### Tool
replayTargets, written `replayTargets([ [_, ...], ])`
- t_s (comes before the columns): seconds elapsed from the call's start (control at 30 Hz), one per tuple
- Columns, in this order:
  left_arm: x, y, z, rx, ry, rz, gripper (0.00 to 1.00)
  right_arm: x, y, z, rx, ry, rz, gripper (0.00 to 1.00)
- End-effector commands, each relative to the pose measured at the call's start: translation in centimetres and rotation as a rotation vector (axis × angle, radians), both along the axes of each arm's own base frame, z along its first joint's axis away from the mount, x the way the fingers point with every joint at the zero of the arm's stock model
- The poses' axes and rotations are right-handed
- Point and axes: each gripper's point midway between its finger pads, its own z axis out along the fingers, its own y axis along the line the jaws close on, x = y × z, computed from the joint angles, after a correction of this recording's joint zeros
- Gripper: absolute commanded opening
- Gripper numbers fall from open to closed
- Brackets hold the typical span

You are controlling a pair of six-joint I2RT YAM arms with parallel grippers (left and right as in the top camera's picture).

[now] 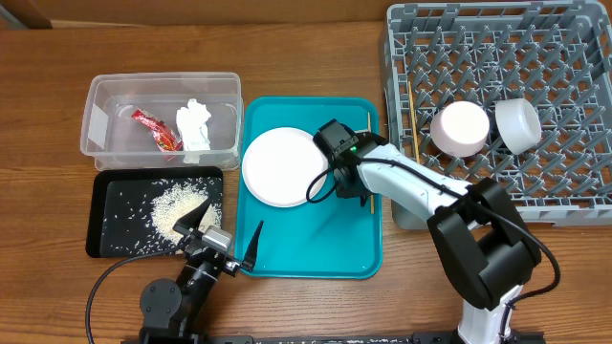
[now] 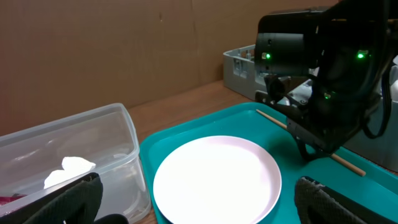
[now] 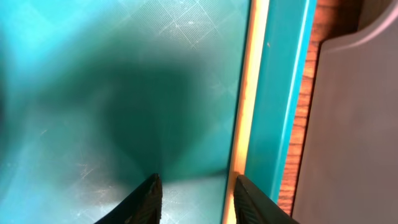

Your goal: Sort waste into correct bins and load items into the dishwasher

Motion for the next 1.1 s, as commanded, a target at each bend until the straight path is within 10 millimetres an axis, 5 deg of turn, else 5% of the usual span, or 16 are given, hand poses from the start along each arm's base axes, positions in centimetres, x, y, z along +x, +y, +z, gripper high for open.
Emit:
replayTargets([
  [0.0, 0.0, 0.0, 0.0, 0.012, -0.012, -0.003, 1.00, -1.7, -0.8, -1.1, -0.006, 0.037, -0.040, 0.38],
  [0.2, 0.0, 0.0, 0.0, 0.012, -0.012, -0.003, 1.00, -2.5, 0.0, -1.4, 0.040, 0.084, -0.021, 0.30],
  [0.37, 0.0, 0.0, 0.0, 0.012, -0.012, -0.003, 1.00, -3.1, 1.2, -1.6, 0.101, 0.124, -0.013, 0.05],
  [0.5, 0.0, 0.0, 0.0, 0.012, -0.012, -0.003, 1.00, -2.6, 1.4, -0.1, 0.108, 0.108, -0.013, 0.04],
  [0.6, 0.0, 0.0, 0.0, 0.012, -0.012, -0.003, 1.00, -1.1, 1.7, 3.3, 0.137, 0.033, -0.015, 0.04],
  [0.77, 0.0, 0.0, 0.0, 0.012, -0.012, -0.003, 1.00, 1.5, 2.3, 11.6, 0.245, -0.162, 0.029, 0.04],
  [0.9, 0.0, 0.0, 0.0, 0.012, -0.012, -0.003, 1.00, 2.7, 0.7, 17.5, 0.271, -0.305, 0.113, 0.04],
  [1.07, 0.0, 0.0, 0.0, 0.012, -0.012, -0.003, 1.00, 4.4, -4.7, 19.1, 0.180, -0.363, 0.084, 0.04],
])
